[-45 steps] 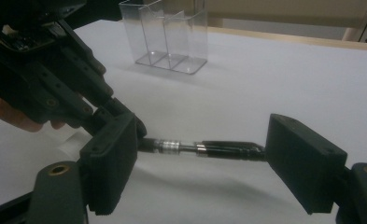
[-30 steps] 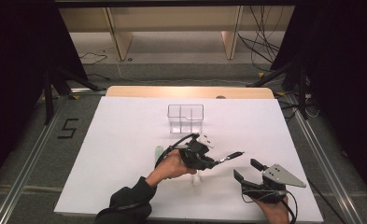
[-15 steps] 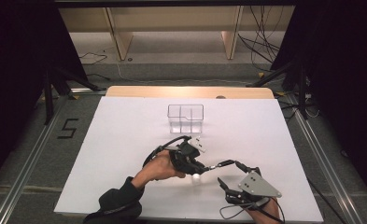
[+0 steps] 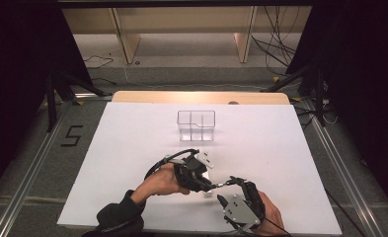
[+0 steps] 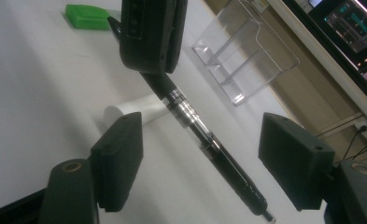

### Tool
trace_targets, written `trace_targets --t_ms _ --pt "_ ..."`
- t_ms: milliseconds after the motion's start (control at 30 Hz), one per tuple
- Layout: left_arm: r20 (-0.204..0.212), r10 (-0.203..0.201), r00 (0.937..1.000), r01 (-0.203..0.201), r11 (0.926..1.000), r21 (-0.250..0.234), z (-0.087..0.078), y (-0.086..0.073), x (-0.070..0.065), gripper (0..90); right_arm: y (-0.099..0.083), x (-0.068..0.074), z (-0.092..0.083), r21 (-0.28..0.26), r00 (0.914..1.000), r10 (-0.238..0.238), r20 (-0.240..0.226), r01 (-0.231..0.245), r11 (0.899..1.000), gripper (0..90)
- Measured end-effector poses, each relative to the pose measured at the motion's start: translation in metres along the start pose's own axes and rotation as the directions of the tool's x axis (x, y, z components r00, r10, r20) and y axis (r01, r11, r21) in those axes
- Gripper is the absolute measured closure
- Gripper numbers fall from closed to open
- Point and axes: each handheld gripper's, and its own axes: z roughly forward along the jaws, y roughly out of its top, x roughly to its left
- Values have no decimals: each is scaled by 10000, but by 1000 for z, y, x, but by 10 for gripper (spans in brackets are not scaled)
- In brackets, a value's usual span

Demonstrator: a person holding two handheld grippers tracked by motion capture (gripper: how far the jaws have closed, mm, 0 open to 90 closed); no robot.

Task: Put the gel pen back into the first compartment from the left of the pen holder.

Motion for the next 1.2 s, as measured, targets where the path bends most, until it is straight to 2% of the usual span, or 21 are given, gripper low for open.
trace_targets --t_ms 133,200,267,367,500,600,700,733,800,867,1000,1033,1100,1200 --pt "13 -29 10000 29 9999 97 -1 -2 -2 802 3 7 2 204 9962 -840 224 836 9963 354" --pt "36 -16 10000 15 9998 195 0 -2 -3 802 5 12 3 335 9899 -1390 294 1380 9899 363" --pt "94 17 10000 -19 9996 267 0 -2 -4 802 6 16 4 425 9843 -1703 473 1684 9848 385" --pt "99 66 9999 -70 9993 378 2 -2 -6 802 6 21 6 504 9696 -2360 651 2330 9712 409" --pt "121 88 9999 -94 9988 478 1 -1 -7 802 6 23 6 649 9577 -2752 848 2703 9606 445" --pt "141 124 9998 -131 9987 485 1 -1 -8 802 7 27 7 834 9397 -3303 885 3234 9426 469" --pt "193 153 9997 -164 9983 564 1 0 -8 802 6 31 9 1056 9311 -3540 883 3446 9328 510" --pt "193 156 9997 -167 9982 579 1 0 -8 802 6 31 9 1042 9236 -3701 999 3602 9270 522" --pt "223 135 9997 -148 9980 607 2 0 -9 802 6 33 10 1154 9205 -3754 1081 3634 9245 550" --pt "237 130 9996 -145 9978 644 3 0 -9 802 6 34 10 1150 9083 -4044 1074 3927 9125 576" --pt "302 127 9995 -146 9978 642 2 1 -10 802 5 35 11 1264 8970 -4280 1108 4144 9013 613" --pt "307 175 9994 -196 9975 675 2 1 -10 802 5 36 11 1281 8969 -4278 1118 4139 9013 625" --pt "327 192 9993 -214 9974 694 3 1 -11 802 6 36 12 1270 8863 -4513 1037 4382 8899 647" --pt "390 192 9991 -222 9968 773 3 2 -11 802 6 39 12 1293 8823 -4577 1094 4439 8867 677"
